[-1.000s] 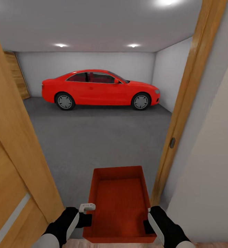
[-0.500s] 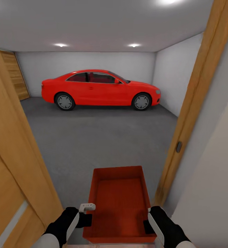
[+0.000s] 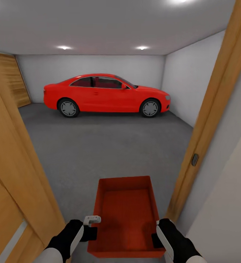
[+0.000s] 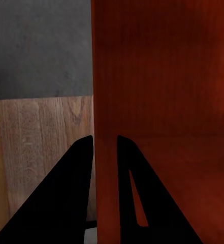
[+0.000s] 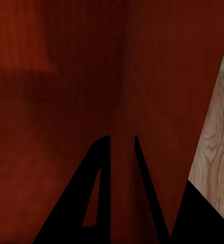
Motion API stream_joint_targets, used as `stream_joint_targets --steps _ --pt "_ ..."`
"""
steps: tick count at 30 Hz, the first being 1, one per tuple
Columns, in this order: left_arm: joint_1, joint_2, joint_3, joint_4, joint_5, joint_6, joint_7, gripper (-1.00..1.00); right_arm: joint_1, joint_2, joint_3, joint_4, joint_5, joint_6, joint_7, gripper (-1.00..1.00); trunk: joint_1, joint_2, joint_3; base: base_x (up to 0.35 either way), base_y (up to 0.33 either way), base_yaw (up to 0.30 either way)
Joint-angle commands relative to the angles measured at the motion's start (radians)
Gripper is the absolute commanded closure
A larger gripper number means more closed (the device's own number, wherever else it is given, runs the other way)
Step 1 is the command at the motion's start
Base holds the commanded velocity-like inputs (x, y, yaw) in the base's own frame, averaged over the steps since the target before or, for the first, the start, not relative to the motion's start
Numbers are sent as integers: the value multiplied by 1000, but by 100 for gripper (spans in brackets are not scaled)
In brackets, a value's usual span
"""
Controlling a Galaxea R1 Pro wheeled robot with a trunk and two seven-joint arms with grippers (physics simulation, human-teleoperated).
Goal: Move the two storage containers from the living room to the garage. In the garage, place one container on the floor and stack the other container on top of it (either order is fine).
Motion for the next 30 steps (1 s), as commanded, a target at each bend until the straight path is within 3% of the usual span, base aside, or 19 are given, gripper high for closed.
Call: stream_joint_targets --steps 1,7,18,30 --pt "0 -2 -2 -1 15 6 -2 100 -1 14 1 -2 -65 -9 -4 100 0 -1 -1 271 0 0" --pt "0 -2 -3 -2 15 6 -2 100 -1 14 1 -2 -65 -9 -4 100 0 -1 -1 247 0 0" --pt "0 -2 -3 -1 15 6 -2 100 -1 14 1 -2 -65 -9 -4 100 0 -1 -1 34 0 0" --pt "0 -2 -3 -1 15 6 -2 100 -1 14 1 -2 -65 -9 -4 100 0 -1 -1 266 43 0"
